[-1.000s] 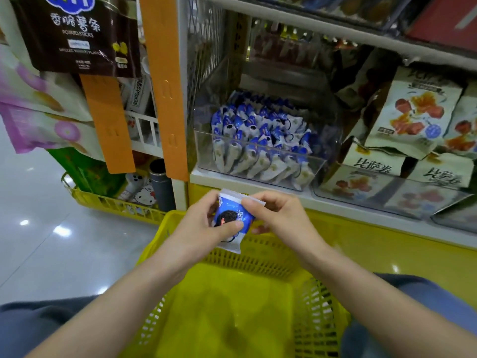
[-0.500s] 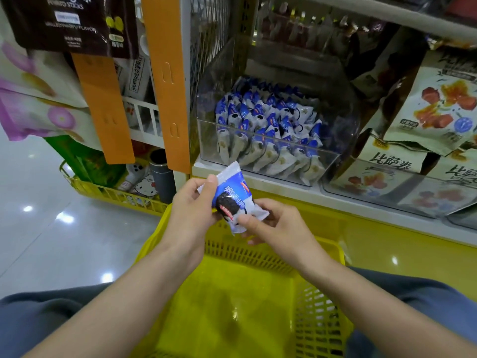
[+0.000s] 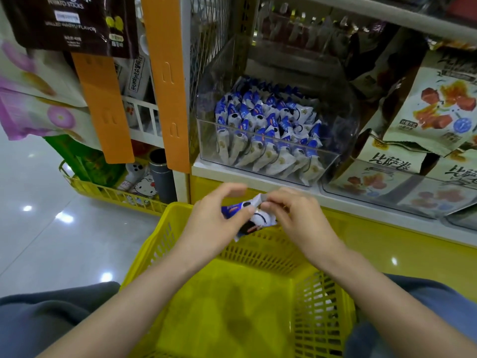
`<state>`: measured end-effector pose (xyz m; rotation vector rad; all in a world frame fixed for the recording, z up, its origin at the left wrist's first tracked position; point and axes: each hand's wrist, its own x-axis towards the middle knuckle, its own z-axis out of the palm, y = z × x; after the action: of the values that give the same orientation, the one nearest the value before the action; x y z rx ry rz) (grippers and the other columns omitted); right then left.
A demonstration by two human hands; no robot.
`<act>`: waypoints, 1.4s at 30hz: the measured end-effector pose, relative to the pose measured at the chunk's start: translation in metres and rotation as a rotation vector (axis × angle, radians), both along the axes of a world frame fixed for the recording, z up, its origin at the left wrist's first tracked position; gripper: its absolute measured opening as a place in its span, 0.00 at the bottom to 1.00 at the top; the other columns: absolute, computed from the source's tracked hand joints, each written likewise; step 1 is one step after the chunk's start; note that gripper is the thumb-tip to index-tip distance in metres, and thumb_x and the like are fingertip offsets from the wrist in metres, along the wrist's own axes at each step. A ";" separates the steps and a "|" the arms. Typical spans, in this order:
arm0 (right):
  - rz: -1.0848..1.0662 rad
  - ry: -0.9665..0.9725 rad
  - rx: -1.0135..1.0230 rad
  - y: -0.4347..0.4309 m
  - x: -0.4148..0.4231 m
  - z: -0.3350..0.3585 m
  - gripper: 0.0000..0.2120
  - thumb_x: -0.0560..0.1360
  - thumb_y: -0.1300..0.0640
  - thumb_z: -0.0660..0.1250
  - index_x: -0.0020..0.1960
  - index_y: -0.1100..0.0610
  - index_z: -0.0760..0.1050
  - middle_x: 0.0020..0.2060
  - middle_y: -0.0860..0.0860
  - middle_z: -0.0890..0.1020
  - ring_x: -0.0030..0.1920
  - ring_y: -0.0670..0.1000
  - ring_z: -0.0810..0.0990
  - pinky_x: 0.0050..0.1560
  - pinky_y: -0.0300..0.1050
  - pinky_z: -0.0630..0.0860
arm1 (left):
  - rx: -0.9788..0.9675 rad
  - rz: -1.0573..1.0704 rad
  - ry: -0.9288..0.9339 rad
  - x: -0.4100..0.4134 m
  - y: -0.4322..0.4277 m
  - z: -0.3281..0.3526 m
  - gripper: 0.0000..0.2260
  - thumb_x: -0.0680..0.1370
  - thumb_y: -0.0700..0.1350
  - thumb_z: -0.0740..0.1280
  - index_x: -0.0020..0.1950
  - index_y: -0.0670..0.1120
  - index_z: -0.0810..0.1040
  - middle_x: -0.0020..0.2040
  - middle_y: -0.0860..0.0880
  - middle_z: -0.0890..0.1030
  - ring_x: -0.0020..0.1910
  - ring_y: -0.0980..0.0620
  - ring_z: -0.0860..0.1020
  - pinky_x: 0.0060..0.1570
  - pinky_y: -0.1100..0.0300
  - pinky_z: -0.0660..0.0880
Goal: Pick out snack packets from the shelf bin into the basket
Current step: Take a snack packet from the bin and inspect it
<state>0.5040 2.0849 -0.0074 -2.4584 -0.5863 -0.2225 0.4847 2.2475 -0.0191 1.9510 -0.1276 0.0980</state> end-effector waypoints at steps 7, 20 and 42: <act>-0.123 0.205 0.259 0.002 -0.004 0.003 0.03 0.71 0.52 0.70 0.45 0.47 0.79 0.35 0.38 0.80 0.39 0.35 0.77 0.38 0.26 0.71 | -0.142 0.081 0.020 -0.002 -0.007 0.002 0.04 0.77 0.41 0.66 0.47 0.41 0.76 0.44 0.45 0.81 0.45 0.47 0.79 0.48 0.50 0.75; -0.206 0.369 0.467 0.004 -0.006 0.006 0.08 0.74 0.58 0.67 0.38 0.50 0.78 0.32 0.44 0.81 0.31 0.38 0.76 0.38 0.36 0.75 | -0.321 -0.025 0.167 -0.002 -0.011 0.004 0.08 0.77 0.41 0.63 0.43 0.36 0.72 0.39 0.37 0.76 0.36 0.56 0.75 0.35 0.64 0.72; -0.022 0.144 0.263 0.016 -0.021 -0.008 0.23 0.68 0.56 0.74 0.62 0.57 0.72 0.54 0.44 0.74 0.56 0.37 0.71 0.56 0.22 0.63 | -0.988 0.028 0.518 -0.001 -0.011 -0.002 0.11 0.80 0.38 0.56 0.54 0.37 0.76 0.44 0.42 0.83 0.43 0.51 0.82 0.40 0.62 0.79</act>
<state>0.4831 2.1009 -0.0150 -2.2054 -0.4383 -0.1207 0.4841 2.2364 -0.0209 0.9415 0.2540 -0.2821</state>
